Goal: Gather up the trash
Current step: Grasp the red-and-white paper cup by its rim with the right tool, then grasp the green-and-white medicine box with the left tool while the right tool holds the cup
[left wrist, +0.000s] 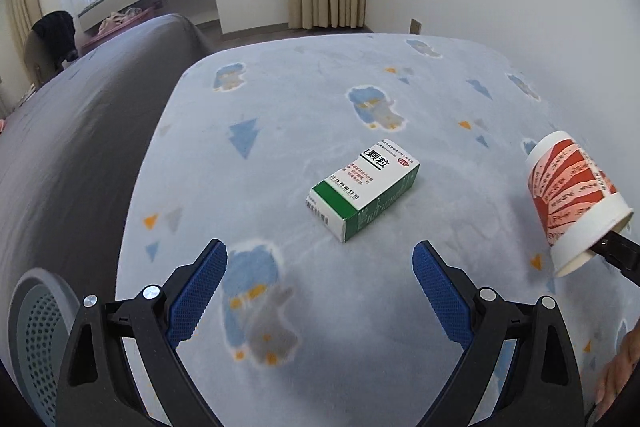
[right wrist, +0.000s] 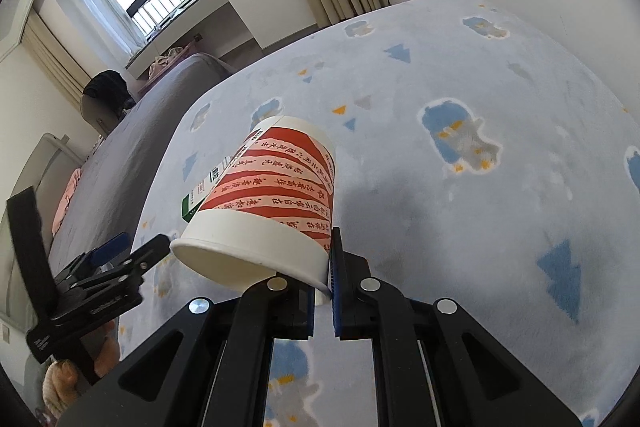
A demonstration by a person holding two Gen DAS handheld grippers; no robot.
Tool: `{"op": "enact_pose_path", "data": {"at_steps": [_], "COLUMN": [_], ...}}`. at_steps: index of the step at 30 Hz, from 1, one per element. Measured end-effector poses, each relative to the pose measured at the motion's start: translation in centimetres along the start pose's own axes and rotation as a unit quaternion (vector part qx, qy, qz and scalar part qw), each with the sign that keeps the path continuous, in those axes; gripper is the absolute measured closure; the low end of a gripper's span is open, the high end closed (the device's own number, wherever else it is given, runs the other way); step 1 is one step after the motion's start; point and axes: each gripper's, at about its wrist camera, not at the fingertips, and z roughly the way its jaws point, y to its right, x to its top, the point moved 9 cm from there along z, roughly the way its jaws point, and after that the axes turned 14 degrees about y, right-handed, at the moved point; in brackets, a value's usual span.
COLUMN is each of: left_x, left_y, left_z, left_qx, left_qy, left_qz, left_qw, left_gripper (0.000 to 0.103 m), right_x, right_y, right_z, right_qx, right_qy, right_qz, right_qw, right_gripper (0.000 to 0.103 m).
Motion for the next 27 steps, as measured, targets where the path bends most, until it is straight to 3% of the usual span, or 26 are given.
{"op": "enact_pose_path", "data": {"at_steps": [7, 19, 22, 24, 27], "left_x": [1.1, 0.9, 0.8, 0.7, 0.7], "left_y": [0.9, 3.9, 4.3, 4.5, 4.4], "left_z": [4.1, 7.5, 7.4, 7.3, 7.0], "left_qx": [-0.015, -0.058, -0.058, -0.066, -0.064], "left_qy": [-0.007, -0.033, -0.032, -0.036, -0.037], "left_qz": [0.01, 0.025, 0.031, 0.024, 0.014], "left_qw": [0.9998, 0.9975, 0.9973, 0.9968, 0.9971], "left_gripper": [0.011, 0.012, 0.025, 0.042, 0.051], "right_x": [0.6, 1.2, 1.3, 1.3, 1.4], "right_y": [-0.8, -1.1, -1.0, -0.9, -1.0], "right_z": [-0.5, -0.8, -0.9, -0.9, -1.0], "right_qx": [0.033, 0.047, 0.049, 0.05, 0.054], "right_qy": [0.002, 0.006, 0.008, 0.008, 0.006], "right_qz": [0.009, 0.014, 0.014, 0.016, 0.021], "right_qw": [0.999, 0.999, 0.999, 0.999, 0.998], "right_gripper": [0.097, 0.097, 0.097, 0.097, 0.097]}}
